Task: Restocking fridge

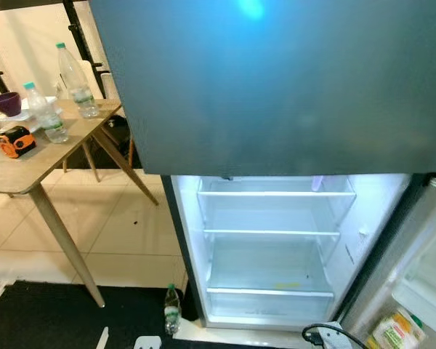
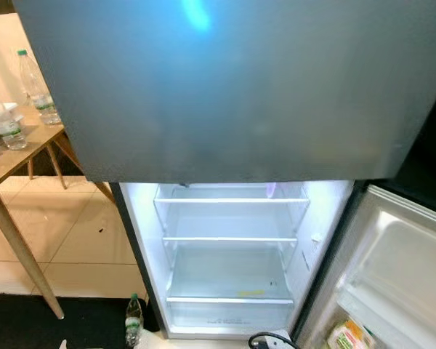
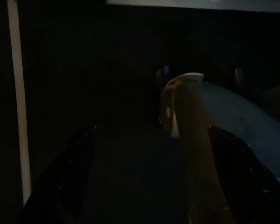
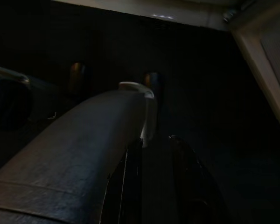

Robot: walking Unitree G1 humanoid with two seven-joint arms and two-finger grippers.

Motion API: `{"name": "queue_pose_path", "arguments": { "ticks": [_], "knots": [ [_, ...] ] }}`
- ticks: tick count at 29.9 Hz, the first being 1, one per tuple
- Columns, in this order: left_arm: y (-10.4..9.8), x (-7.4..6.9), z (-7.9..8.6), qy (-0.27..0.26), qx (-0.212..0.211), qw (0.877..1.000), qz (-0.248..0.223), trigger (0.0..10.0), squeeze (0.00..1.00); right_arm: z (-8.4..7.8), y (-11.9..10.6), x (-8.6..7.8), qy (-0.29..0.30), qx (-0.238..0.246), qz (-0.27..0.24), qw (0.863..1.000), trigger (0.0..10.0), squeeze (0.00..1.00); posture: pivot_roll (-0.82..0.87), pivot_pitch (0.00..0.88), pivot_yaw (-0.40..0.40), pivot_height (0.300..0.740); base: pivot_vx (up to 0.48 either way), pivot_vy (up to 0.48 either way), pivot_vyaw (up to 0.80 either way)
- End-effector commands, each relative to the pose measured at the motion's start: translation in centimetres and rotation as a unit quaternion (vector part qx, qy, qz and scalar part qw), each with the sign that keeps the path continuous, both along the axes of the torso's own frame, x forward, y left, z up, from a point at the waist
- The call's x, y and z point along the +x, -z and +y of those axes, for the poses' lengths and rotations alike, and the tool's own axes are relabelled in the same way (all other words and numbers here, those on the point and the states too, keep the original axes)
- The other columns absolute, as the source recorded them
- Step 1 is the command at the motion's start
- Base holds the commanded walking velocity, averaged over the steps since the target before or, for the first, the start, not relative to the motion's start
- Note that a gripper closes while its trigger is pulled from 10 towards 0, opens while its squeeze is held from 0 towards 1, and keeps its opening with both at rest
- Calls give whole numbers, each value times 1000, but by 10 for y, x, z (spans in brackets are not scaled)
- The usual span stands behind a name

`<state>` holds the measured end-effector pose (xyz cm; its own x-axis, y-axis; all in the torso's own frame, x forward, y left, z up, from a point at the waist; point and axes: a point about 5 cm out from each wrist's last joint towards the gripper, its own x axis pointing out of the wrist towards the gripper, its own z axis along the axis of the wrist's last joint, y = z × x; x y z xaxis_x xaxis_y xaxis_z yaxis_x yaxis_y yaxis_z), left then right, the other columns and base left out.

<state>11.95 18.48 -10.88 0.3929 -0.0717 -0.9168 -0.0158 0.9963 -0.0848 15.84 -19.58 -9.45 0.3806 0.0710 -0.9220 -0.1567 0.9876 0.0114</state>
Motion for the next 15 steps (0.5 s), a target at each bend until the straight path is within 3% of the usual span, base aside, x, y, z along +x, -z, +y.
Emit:
{"name": "queue_pose_path", "arguments": {
  "ticks": [1,8,15],
  "knots": [
    [-1,3,1,-1,1,1000,-5,10000,0,-1,1,-1,-6,-6,3,1000,10000,0,-19,0,29,740,-292,0,-644],
    [-1,5,-1,2,-2,1000,-7,10000,0,-3,0,0,-4,-8,1,1000,10000,0,-28,0,27,740,-292,0,-646],
    [-1,6,-3,3,-5,1000,-8,10000,0,-4,0,-1,-2,-8,0,1000,10000,0,-30,0,26,740,-291,0,0]
  ]
}}
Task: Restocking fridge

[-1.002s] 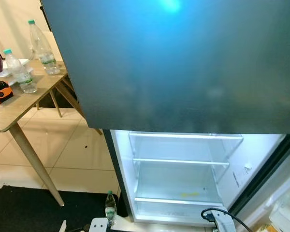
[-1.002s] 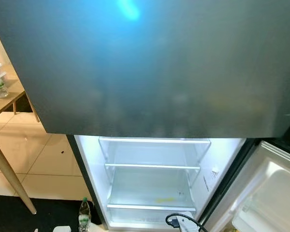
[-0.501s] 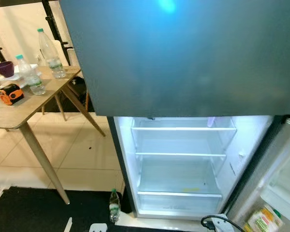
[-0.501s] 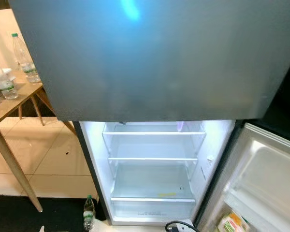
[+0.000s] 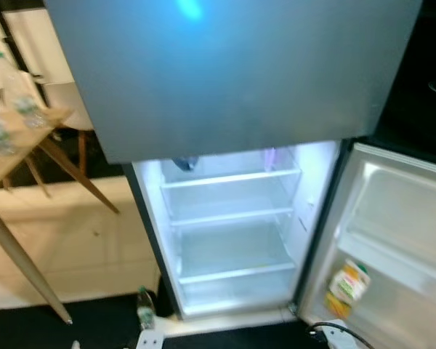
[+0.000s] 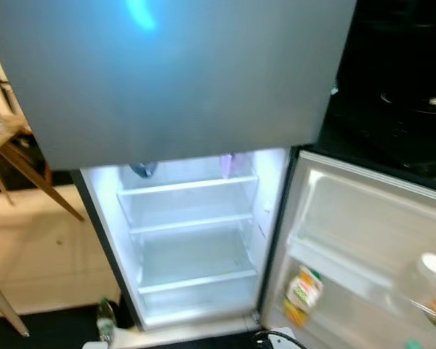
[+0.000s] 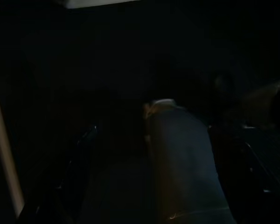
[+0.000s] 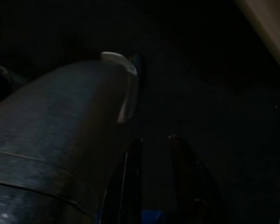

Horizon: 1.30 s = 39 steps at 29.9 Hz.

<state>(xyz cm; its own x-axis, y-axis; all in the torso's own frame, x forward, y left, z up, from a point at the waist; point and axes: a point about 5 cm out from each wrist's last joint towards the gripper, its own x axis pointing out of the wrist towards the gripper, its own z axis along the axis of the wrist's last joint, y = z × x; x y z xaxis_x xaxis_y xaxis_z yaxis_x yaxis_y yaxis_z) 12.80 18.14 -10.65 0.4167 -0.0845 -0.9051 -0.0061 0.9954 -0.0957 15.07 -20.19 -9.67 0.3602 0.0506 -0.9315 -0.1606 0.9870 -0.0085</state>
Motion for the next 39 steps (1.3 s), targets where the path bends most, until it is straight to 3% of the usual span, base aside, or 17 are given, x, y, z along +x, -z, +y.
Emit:
{"name": "queue_pose_path", "arguments": {
  "ticks": [1,7,23,39],
  "knots": [
    [1,-3,0,-1,0,1000,5,10000,0,1,-2,7,0,3,-10,1000,10000,0,-30,0,25,740,-296,0,0],
    [1,-2,-1,-3,-3,1000,5,10000,0,0,-2,6,-9,-2,-4,1000,10000,0,-29,0,25,740,-290,0,0],
    [1,-3,-2,-13,-8,1000,3,10000,0,1,-2,6,-1,3,-4,1000,10000,0,-30,0,26,740,-246,0,-746],
    [-1,0,-5,-2,-37,999,-12,10000,0,3,-2,6,3,8,-8,1000,10000,0,-30,0,30,740,0,-25,0]
  ]
}}
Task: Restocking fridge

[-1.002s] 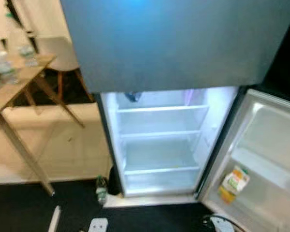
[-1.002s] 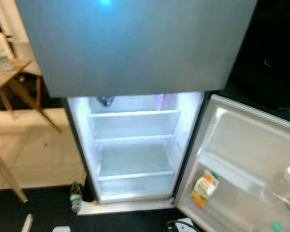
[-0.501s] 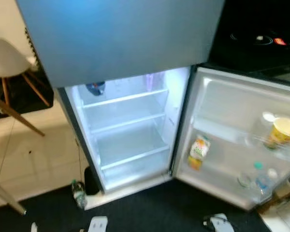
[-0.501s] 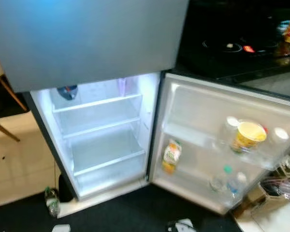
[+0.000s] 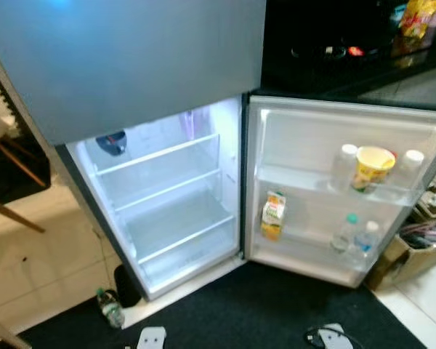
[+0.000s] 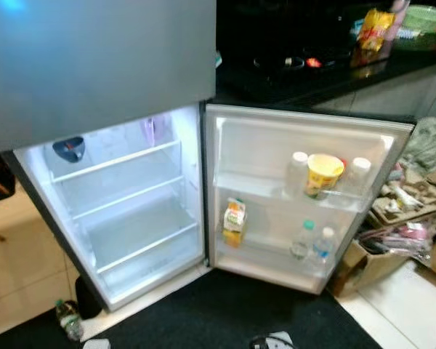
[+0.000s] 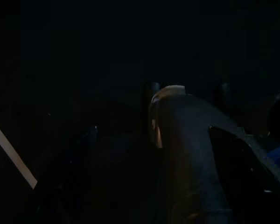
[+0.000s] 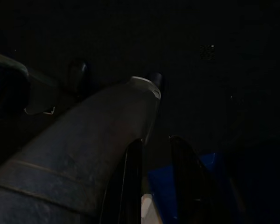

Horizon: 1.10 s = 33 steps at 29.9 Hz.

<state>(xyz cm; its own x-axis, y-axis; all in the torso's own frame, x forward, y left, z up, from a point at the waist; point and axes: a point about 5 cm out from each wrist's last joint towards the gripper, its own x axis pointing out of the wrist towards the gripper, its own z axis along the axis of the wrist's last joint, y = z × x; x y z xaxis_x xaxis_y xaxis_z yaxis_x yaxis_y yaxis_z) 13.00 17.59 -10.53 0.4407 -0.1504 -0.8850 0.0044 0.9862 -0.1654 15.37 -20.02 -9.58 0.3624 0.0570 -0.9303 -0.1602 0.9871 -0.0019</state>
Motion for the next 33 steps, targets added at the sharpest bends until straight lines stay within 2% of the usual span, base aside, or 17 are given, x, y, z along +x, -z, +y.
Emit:
{"name": "queue_pose_path", "arguments": {
  "ticks": [1,33],
  "knots": [
    [1,-2,1,-4,-3,1000,2,10000,0,1,-1,3,3,5,-7,1000,10000,0,-30,0,30,740,0,-454,0],
    [0,-1,0,4,-10,1000,3,10000,0,3,-2,5,17,22,-23,999,10000,0,-31,0,38,740,0,-463,0]
  ]
}}
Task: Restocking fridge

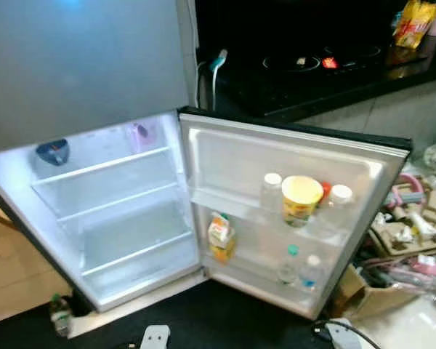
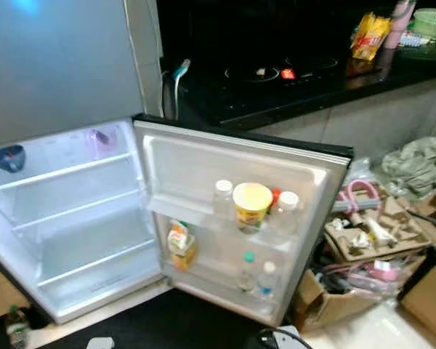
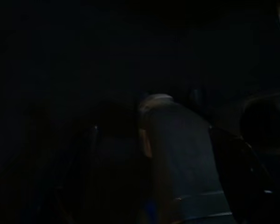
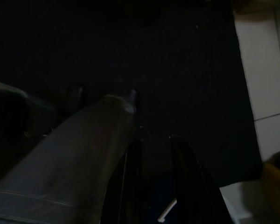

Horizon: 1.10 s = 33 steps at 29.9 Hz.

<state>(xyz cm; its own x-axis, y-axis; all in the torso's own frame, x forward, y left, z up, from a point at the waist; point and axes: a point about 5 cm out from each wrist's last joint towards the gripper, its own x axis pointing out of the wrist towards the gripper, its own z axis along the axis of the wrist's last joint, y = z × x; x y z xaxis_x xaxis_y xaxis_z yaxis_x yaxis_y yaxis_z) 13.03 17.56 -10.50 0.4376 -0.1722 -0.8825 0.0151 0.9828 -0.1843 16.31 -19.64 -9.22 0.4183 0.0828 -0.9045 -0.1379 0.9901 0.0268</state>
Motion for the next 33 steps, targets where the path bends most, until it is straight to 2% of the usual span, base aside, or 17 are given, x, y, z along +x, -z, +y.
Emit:
{"name": "queue_pose_path", "arguments": {
  "ticks": [1,3,13,21,28,33],
  "knots": [
    [0,-1,0,-2,-1,1000,3,10000,0,-1,2,-4,5,4,7,1000,10000,0,-31,0,38,740,0,-465,0],
    [0,-1,0,-2,-1,1000,2,10000,0,-1,2,-4,5,5,7,1000,10000,0,-31,0,38,740,0,-463,0],
    [1,-1,-1,-10,2,1000,3,10000,0,-1,1,-3,-2,8,0,1000,10000,0,-32,0,39,740,0,0,0],
    [1,-1,0,-11,3,1000,4,10000,0,1,0,-1,9,29,-5,1000,10000,0,-32,0,39,740,0,0,792],
    [1,-1,0,-9,3,1000,4,10000,0,-1,0,-1,18,19,-7,1000,10000,0,-32,0,41,740,0,0,800],
    [0,0,-1,4,-4,1000,3,10000,0,-3,0,-1,36,21,-7,999,10000,0,-33,0,43,740,0,-200,0]
  ]
}}
